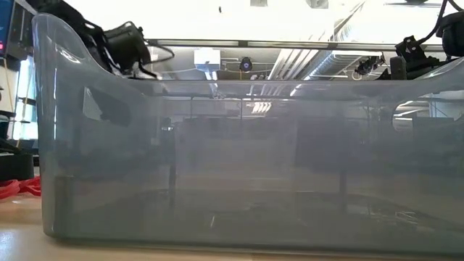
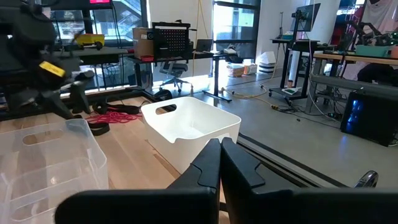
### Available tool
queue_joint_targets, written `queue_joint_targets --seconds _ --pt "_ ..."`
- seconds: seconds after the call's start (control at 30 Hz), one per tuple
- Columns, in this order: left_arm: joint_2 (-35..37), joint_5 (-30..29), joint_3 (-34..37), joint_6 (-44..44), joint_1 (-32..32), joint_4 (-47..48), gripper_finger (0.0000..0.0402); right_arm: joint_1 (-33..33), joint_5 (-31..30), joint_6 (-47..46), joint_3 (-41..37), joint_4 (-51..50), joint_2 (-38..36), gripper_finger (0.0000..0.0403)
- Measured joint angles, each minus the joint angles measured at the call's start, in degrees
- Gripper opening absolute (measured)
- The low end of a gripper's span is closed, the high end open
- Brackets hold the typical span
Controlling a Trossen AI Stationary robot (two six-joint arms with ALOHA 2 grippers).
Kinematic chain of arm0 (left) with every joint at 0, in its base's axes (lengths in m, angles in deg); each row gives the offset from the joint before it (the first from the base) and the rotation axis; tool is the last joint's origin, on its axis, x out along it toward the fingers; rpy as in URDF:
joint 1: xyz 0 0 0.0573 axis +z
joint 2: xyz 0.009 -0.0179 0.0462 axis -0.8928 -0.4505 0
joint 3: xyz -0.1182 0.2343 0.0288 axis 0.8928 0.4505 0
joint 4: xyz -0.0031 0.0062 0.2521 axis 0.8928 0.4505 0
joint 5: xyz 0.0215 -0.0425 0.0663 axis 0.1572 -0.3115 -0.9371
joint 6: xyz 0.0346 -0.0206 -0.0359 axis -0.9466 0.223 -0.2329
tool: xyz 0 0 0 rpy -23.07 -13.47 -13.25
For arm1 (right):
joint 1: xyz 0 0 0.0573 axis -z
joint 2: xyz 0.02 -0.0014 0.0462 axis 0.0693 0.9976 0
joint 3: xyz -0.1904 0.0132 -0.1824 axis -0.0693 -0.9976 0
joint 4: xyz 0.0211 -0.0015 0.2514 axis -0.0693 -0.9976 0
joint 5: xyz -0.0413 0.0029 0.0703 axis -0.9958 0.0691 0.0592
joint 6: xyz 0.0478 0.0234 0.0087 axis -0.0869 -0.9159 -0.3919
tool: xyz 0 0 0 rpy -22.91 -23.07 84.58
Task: Sort rubber bands into baskets
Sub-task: Put the black rubber band into the white bin
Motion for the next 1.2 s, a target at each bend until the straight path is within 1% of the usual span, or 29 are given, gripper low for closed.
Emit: queue_joint_targets --seconds 0.1,0.2,0.27,0.33,0.5,0.57,0.63,0.73,0.93,1.0,1.03,1.2 --pt "-2.8 0.8 -0.3 2.4 1.2 0.0 0.0214 0.0 0.0 0.0 0.0 0.0 0.0 0.0" --pt "-5.5 -0.4 -0.3 1.8 1.4 0.0 0.022 0.0 0.0 0.0 0.0 0.0 0.0 0.0" --pt "-7.2 -2.6 -0.3 0.6 1.4 0.0 0.0221 0.0 0.0 0.0 0.0 0.0 0.0 0.0" --pt "-8.8 -3.5 -0.4 -0.4 1.4 -0.3 0.0221 0.0 0.0 0.0 0.0 0.0 0.0 0.0" --pt "-10.5 -3.2 -0.6 -1.8 1.4 -0.6 0.022 0.0 0.0 0.0 0.0 0.0 0.0 0.0" --pt "-10.5 -2.8 -0.6 -1.8 1.4 -0.7 0.0212 0.0 0.0 0.0 0.0 0.0 0.0 0.0" --pt "-10.3 -2.3 -0.5 -2.1 1.4 -0.8 0.0198 0.0 0.0 0.0 0.0 0.0 0.0 0.0" --pt "-10.0 -1.7 -0.5 -4.4 1.4 -1.1 0.0162 0.0 0.0 0.0 0.0 0.0 0.0 0.0" --pt "-10.1 -0.2 -0.6 -8.0 1.3 -3.5 0.006 0.0 0.0 0.0 0.0 0.0 0.0 0.0" --pt "-10.4 -0.5 -2.0 -9.2 1.4 -3.3 0.0024 0.0 0.0 0.0 0.0 0.0 0.0 0.0" --pt "-10.4 -0.5 -3.1 -9.5 1.4 -3.0 0.0012 0.0 0.0 0.0 0.0 0.0 0.0 0.0" --pt "-10.3 -0.4 -9.7 -11.2 1.2 0.0 0.0005 0.0 0.0 0.0 0.0 0.0 0.0 0.0"
